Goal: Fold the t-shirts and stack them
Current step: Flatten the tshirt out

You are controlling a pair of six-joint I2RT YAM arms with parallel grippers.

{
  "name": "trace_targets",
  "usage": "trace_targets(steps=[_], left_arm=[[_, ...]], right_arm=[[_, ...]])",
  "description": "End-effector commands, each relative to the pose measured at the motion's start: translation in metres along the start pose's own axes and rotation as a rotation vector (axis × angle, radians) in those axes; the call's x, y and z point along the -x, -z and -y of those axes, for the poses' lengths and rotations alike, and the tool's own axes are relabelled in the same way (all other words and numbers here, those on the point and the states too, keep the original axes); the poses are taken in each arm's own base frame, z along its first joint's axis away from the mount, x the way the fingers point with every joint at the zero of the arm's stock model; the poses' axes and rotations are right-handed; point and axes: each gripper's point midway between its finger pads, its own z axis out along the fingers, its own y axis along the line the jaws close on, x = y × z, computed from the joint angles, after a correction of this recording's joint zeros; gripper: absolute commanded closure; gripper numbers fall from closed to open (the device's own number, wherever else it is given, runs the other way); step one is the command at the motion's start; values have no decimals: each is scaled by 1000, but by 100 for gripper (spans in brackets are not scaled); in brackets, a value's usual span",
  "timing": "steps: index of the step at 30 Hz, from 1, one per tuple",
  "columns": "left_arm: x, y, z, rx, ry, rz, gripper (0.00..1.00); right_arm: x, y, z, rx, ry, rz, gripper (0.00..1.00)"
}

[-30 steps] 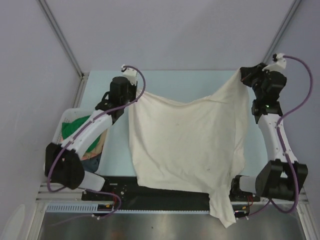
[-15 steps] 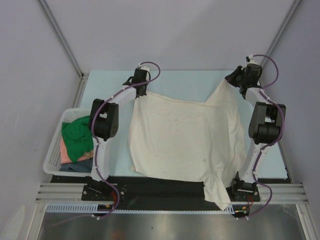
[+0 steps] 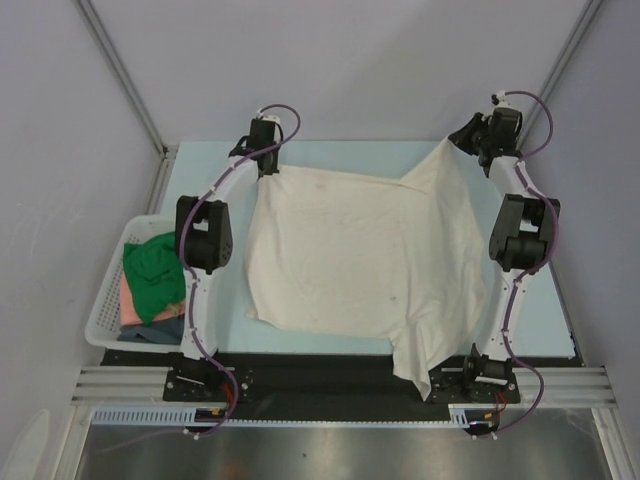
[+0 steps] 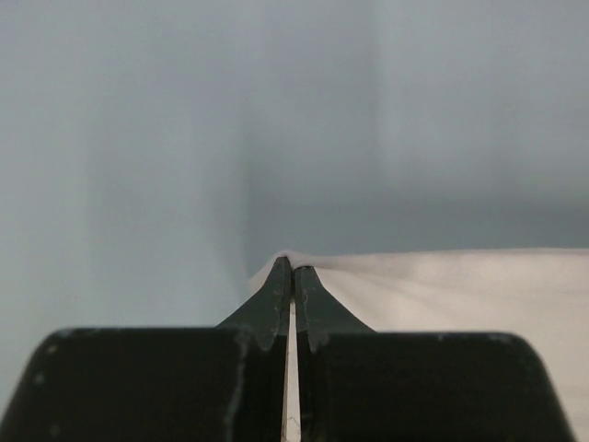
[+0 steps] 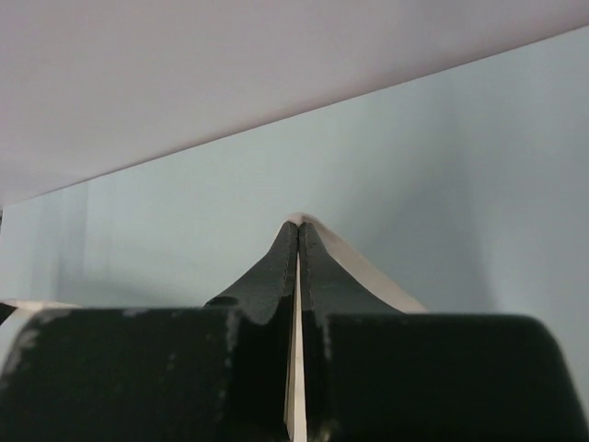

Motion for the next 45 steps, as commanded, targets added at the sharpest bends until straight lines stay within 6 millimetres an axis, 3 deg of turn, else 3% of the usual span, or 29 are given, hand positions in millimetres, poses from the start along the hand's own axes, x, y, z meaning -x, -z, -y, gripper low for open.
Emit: trace_targets(steps=[1,2,5,10,14,15,16,18,22,25,29,31,33,34,36,37,39,41,43,45], left_arm=[[10,-3,-20,57,1,20,100],[14,-3,-27,73,3,28,100],[23,-7,-32,44,13,47,100],[38,-5,-14,-71,-20,73,100],[31,1,-14,-65,30,39,100],[25,4,-14,-67,39,13,99],[23,5,-12,-78,48,2,100],[14,8,-5,-102,75,-28,100],[12,5,6,-153,81,-36,100],[25,5,0,-124,100,9,100],[55,6,-2,-171,195,115,100],[64,6,8,-234,207,143,99],[73,2,15,-281,209,166,100],[76,1,18,-297,214,178,100],[71,-4,26,-330,225,171,100],[70,-5,28,-348,236,164,100],[69,-6,33,-373,235,165,100],[68,-6,31,-360,238,163,100],[72,0,23,-322,221,171,100],[71,3,12,-272,202,170,100]], right_arm=[[11,-8,-12,19,-2,13,100],[17,-9,-18,30,-3,23,100],[9,-14,-18,22,-7,-4,100],[8,-2,-24,-12,-49,-55,100],[-1,23,-30,-76,-127,-123,100],[6,33,-37,-74,-135,-115,100],[-2,36,-33,-95,-153,-135,100],[-1,46,-33,-109,-160,-131,100],[1,44,-20,-113,-166,-132,100],[15,35,-17,-92,-149,-95,100],[43,26,-24,-58,-151,-2,100],[62,23,-32,-34,-138,48,100],[61,11,-29,-35,-134,46,100],[76,11,-36,-23,-125,69,100],[72,0,-30,-23,-123,60,100],[80,1,-35,-12,-116,76,100],[79,0,-32,-18,-122,72,100],[72,2,-29,-32,-127,55,100],[79,14,-37,-30,-132,66,100],[70,20,-33,-62,-146,36,100]])
